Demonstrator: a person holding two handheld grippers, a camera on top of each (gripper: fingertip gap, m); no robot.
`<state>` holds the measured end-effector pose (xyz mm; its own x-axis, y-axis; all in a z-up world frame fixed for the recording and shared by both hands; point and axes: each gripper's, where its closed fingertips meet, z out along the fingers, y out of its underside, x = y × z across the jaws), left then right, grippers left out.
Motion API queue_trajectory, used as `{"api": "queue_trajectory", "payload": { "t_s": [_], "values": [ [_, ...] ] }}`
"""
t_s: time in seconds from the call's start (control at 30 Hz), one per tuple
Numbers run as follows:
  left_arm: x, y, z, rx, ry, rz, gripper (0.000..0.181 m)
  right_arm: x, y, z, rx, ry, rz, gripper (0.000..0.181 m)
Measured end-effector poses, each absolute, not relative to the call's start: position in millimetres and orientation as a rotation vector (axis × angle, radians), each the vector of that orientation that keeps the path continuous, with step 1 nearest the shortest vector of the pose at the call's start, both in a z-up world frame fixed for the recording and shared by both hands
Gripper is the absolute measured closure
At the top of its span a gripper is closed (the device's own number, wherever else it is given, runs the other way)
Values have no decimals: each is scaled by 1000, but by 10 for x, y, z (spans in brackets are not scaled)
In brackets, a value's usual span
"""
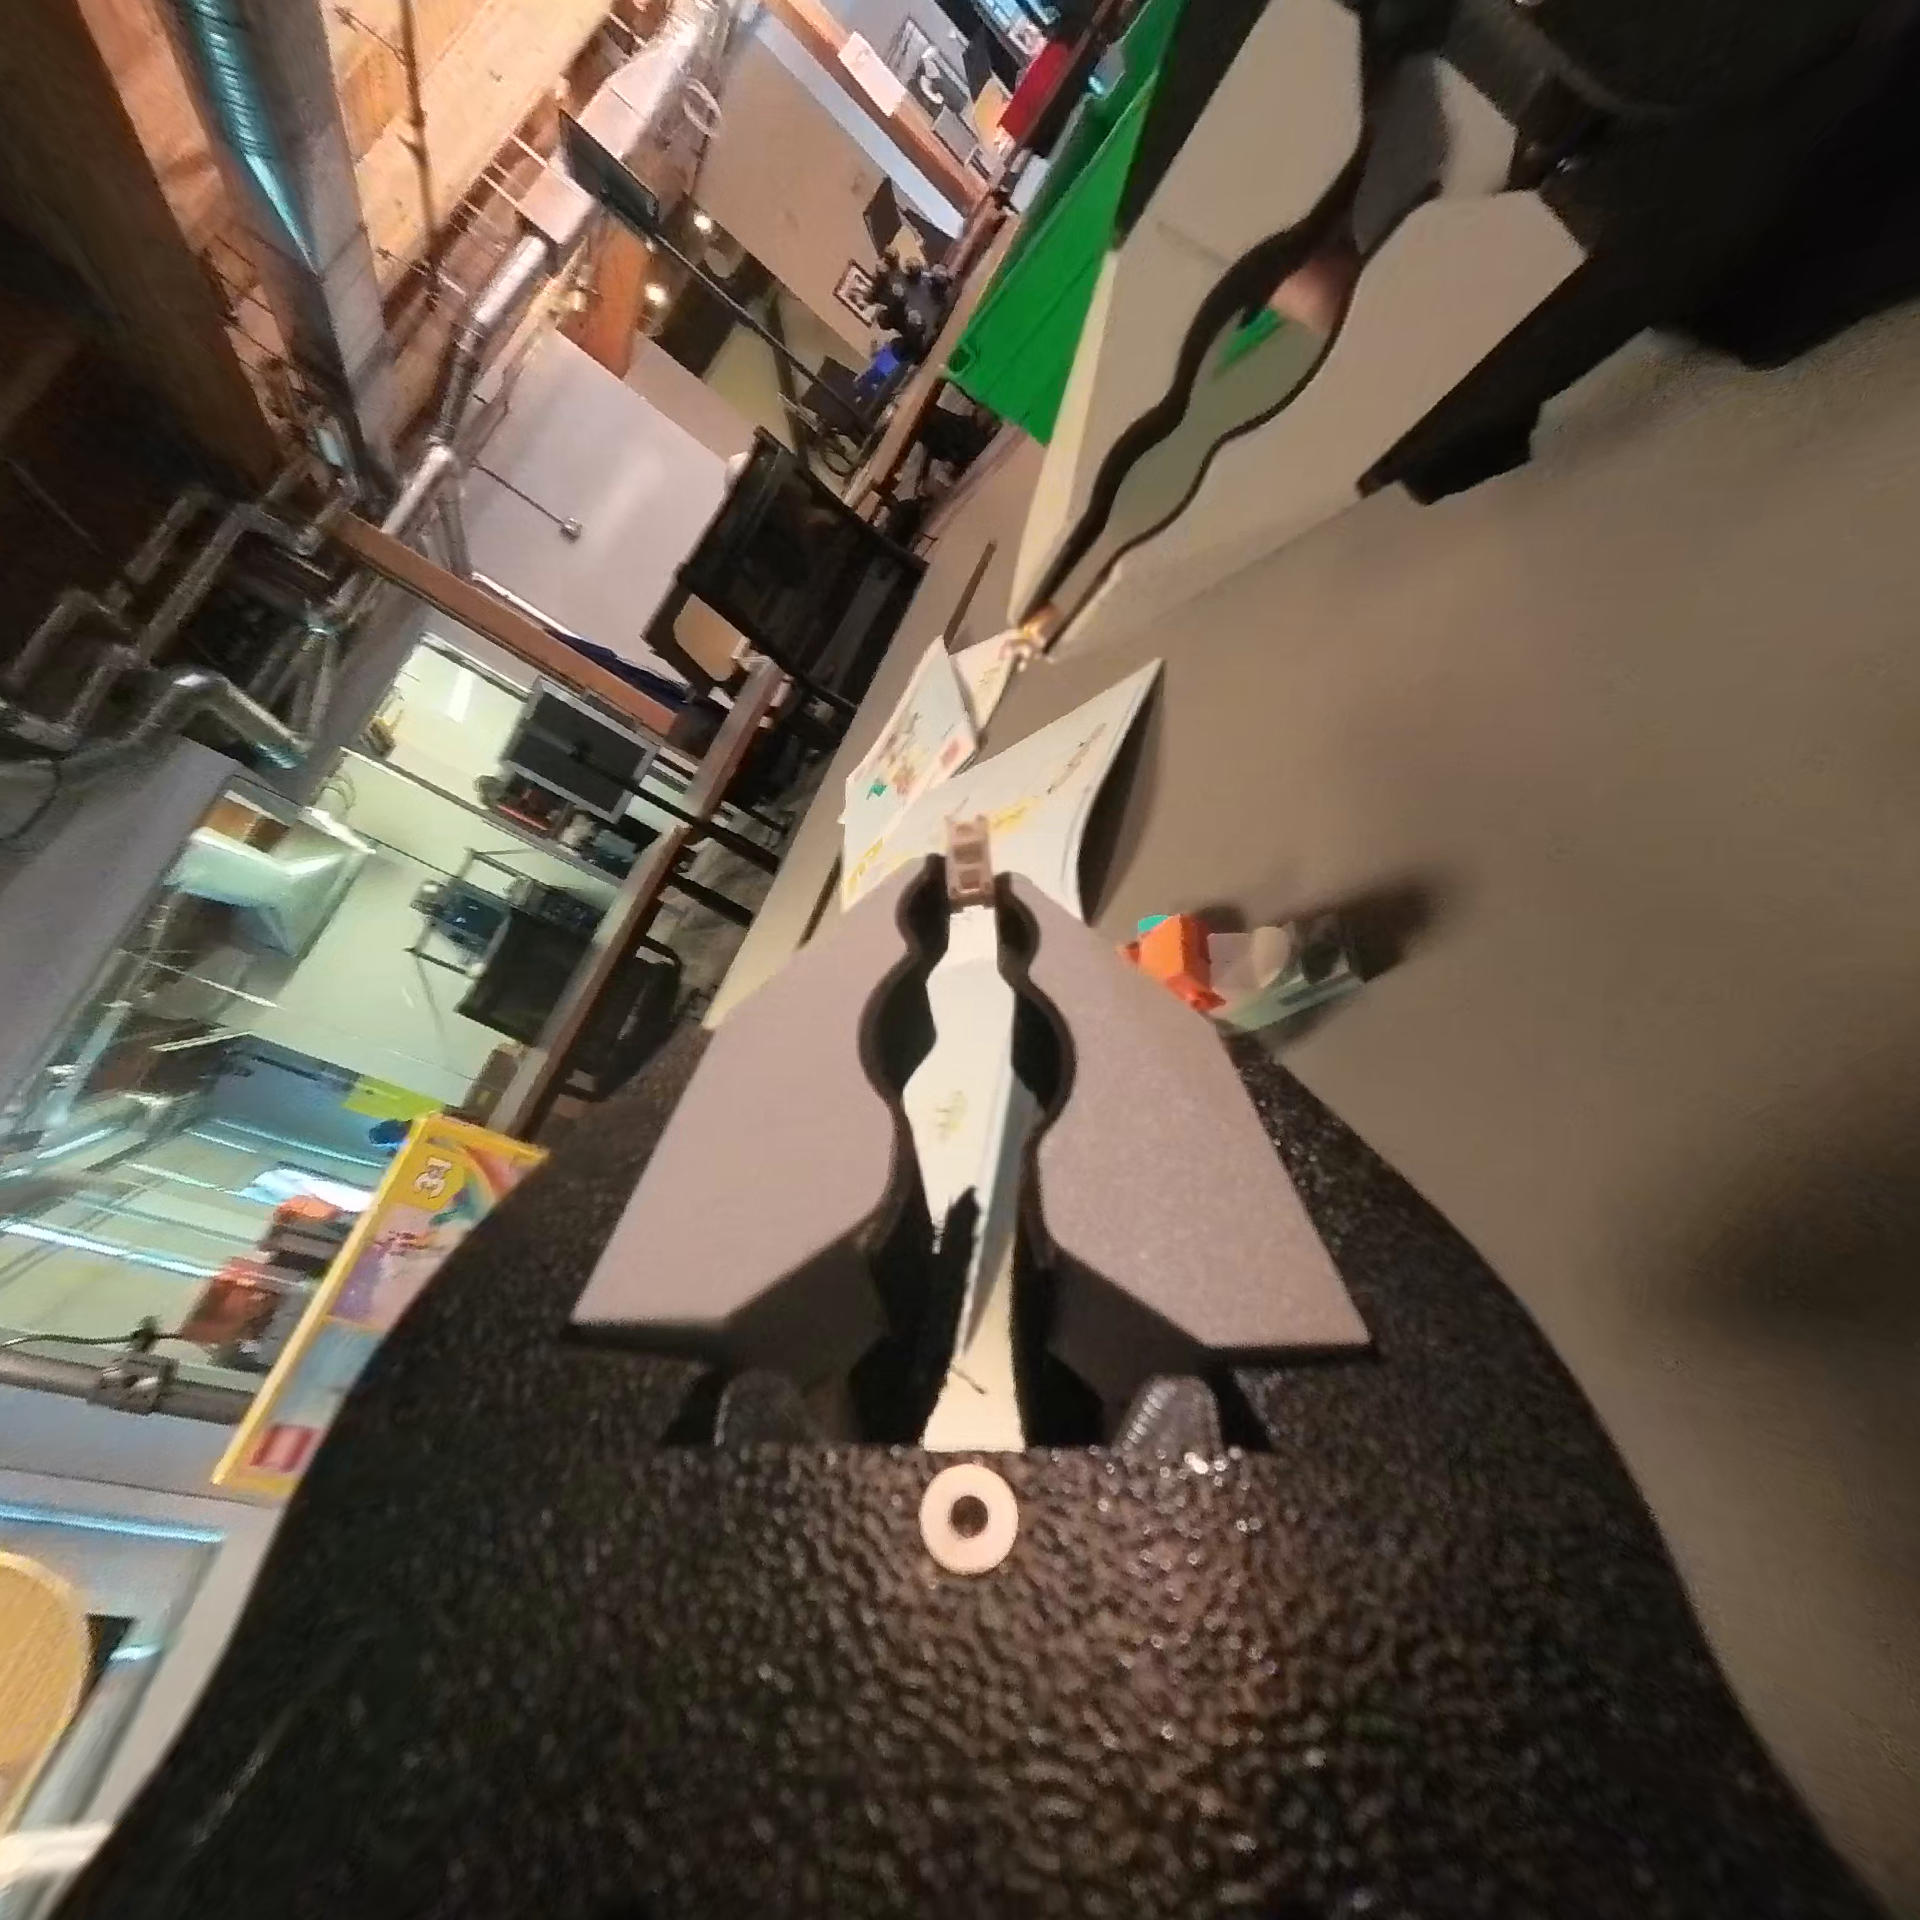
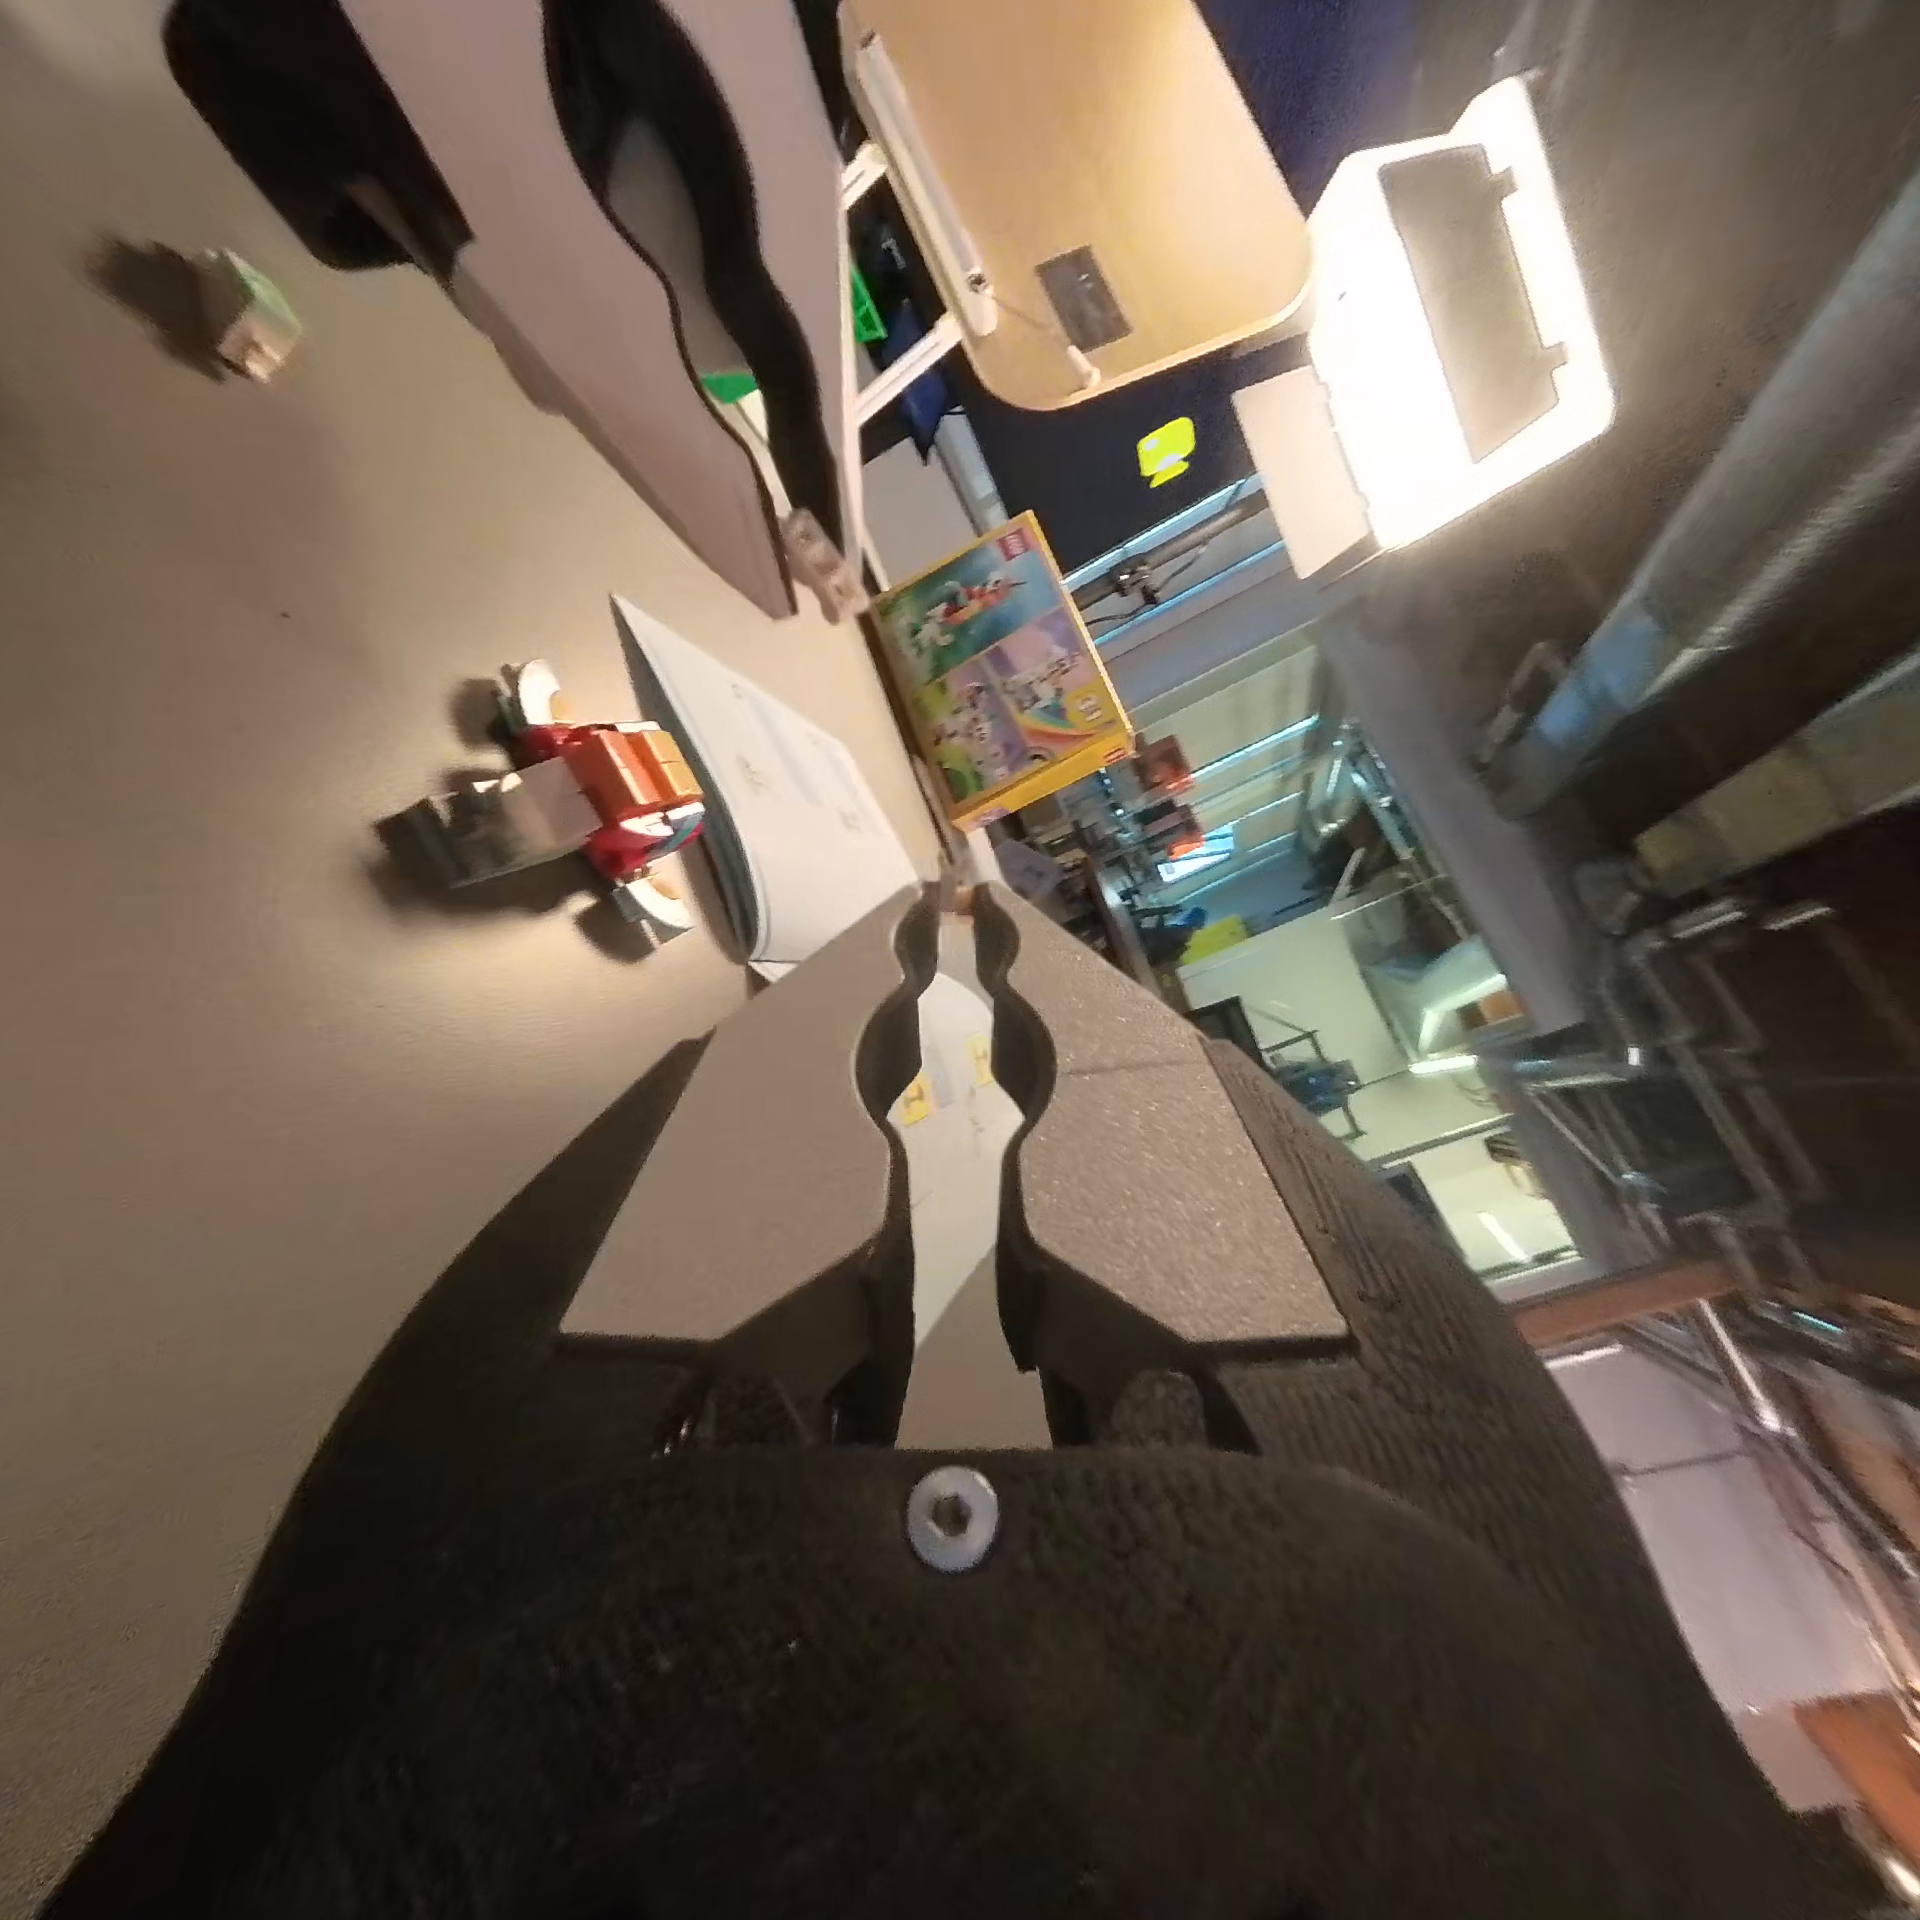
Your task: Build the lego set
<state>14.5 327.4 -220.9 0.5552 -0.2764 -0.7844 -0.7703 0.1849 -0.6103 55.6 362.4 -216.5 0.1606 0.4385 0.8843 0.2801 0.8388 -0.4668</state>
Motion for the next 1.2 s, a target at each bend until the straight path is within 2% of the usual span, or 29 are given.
{"api": "queue_trajectory", "payload": {
  "t_s": [0.03,0.27,0.77,1.2],
  "values": [
    [127,3270,-2165,-1359,971,480,175,566,3635,-2147,-607,-1417,113,177],
    [20,3273,-2019,-1306,897,574,175,547,3700,-2169,-603,-1381,127,177],
    [-125,3315,-2054,-1354,851,569,175,412,3467,-2233,-483,-1458,235,177],
    [-69,3345,-2189,-1379,912,573,175,446,3537,-2216,-540,-1444,284,177]
  ]
}}
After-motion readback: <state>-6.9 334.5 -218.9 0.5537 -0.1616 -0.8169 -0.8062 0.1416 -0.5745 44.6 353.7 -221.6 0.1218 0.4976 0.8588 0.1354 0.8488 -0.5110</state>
